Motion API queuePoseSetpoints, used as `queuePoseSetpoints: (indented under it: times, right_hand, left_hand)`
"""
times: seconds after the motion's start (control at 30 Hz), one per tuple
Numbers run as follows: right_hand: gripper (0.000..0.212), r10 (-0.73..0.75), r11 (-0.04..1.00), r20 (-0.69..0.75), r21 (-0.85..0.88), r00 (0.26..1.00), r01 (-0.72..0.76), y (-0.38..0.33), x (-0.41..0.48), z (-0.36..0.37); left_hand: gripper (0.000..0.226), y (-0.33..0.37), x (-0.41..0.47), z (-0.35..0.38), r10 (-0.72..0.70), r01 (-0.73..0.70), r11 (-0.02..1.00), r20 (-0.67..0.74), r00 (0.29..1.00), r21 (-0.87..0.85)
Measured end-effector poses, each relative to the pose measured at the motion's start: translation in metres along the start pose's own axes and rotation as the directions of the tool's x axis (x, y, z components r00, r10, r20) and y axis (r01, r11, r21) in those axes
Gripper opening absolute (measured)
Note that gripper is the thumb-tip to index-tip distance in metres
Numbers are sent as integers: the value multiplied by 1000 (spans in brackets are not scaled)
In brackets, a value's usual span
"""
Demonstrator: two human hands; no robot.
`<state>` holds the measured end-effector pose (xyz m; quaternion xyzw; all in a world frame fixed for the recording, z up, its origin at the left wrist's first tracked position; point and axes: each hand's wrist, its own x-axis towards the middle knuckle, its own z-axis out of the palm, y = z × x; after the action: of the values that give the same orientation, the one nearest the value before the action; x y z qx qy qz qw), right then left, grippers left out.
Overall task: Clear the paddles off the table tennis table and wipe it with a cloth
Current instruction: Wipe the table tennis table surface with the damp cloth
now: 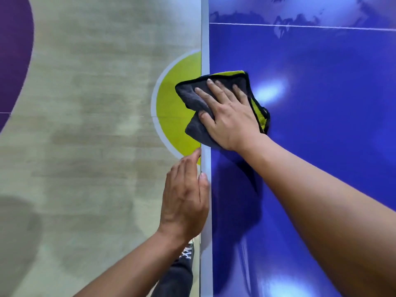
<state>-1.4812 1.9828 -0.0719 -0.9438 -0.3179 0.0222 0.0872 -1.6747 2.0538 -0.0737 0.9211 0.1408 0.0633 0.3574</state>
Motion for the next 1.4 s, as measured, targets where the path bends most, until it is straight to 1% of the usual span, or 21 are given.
queuePoseSetpoints:
  times: [0.07, 0.13, 0.2, 0.33, 0.4, 0.53, 0.6, 0.67, 0.73, 0.8, 0.87, 0.93, 0.97, 1.0, 1.03, 1.07, 1.17, 1.23, 1.3, 1.33, 1.4]
  right_hand:
    - [58, 7, 1000, -1, 4, 1000, -7, -17, -39, 2]
    - [59, 9, 1000, 1, 1, 1000, -9, -34, -87, 3]
    - [60, 10, 1000, 2, 2, 1000, -10, -51, -140, 3]
    - [62, 29, 999, 9, 35, 1000, -29, -89, -244, 6]
    - [63, 68, 996, 10, 66, 998, -68, -108, -289, 8]
    - [65, 169, 978, 9, 121, 986, -168, -136, -362, 12]
    - [64, 233, 966, -20, 118, 972, -229, -129, -390, 11]
    - [63, 313, 947, -41, 93, 949, -309, -101, -421, 7]
    - [63, 432, 902, -89, 78, 898, -426, -56, -447, -1]
    - [64, 567, 824, -122, 68, 815, -563, -2, -462, -10]
    - [69, 685, 728, -123, 76, 718, -681, 41, -462, -18]
    - [71, 769, 638, -127, 100, 626, -764, 58, -456, -21]
    - [71, 791, 611, -132, 110, 597, -784, 54, -451, -20]
    - [71, 796, 604, -134, 112, 590, -789, 42, -444, -17]
    - [70, 784, 619, -139, 102, 605, -779, 23, -438, -14]
    - [69, 751, 658, -148, 82, 644, -749, -2, -430, -10]
    - [68, 532, 846, -137, 37, 836, -532, -97, -402, 9]
    - [69, 377, 926, -112, 55, 919, -373, -152, -385, 20]
    - [69, 267, 962, -80, 76, 960, -261, -176, -379, 28]
    - [68, 225, 972, -73, 81, 972, -219, -175, -380, 29]
    - [66, 177, 980, -91, 110, 980, -167, -157, -385, 25]
  left_hand:
    - [56, -9, -33, -3, -6, 6, 1000, 36, 999, -8]
    - [57, -14, -70, -7, -49, 50, 998, 42, 998, -24]
    - [55, -16, -107, -12, -81, 82, 996, 20, 997, -34]
    - [55, -20, -176, -25, -75, 75, 997, -15, 997, 17]
    - [56, -18, -206, -29, -86, 87, 996, -31, 996, 22]
    - [56, -2, -254, -28, -60, 61, 998, -50, 997, 26]
    - [56, 7, -266, -27, -19, 20, 998, -26, 999, 53]
    - [56, 15, -274, -25, 41, -47, 991, 51, 998, 126]
    - [57, 21, -280, -23, 95, -122, 975, 146, 985, 188]
    - [55, 24, -282, -18, 96, -128, 977, 188, 977, 169]
    - [53, 23, -282, -16, 60, -75, 993, 154, 986, 89]
    - [52, 22, -278, -18, 23, -24, 1000, 107, 994, 3]
    - [52, 21, -276, -20, 9, -5, 999, 97, 995, -35]
    - [51, 19, -274, -23, 1, 5, 998, 92, 996, -66]
    - [50, 17, -273, -25, 1, 8, 996, 89, 996, -92]
    - [49, 16, -272, -28, 2, 7, 993, 81, 997, -114]
    - [49, 11, -270, -38, -24, 24, 988, 3, 1000, -155]
    - [48, 6, -264, -45, -44, 32, 989, -83, 996, -143]
    - [48, 1, -256, -49, -89, 70, 988, -132, 987, -139]
    - [48, 2, -252, -49, -93, 74, 987, -134, 987, -140]
    - [48, 5, -247, -45, -47, 33, 991, -106, 993, -128]
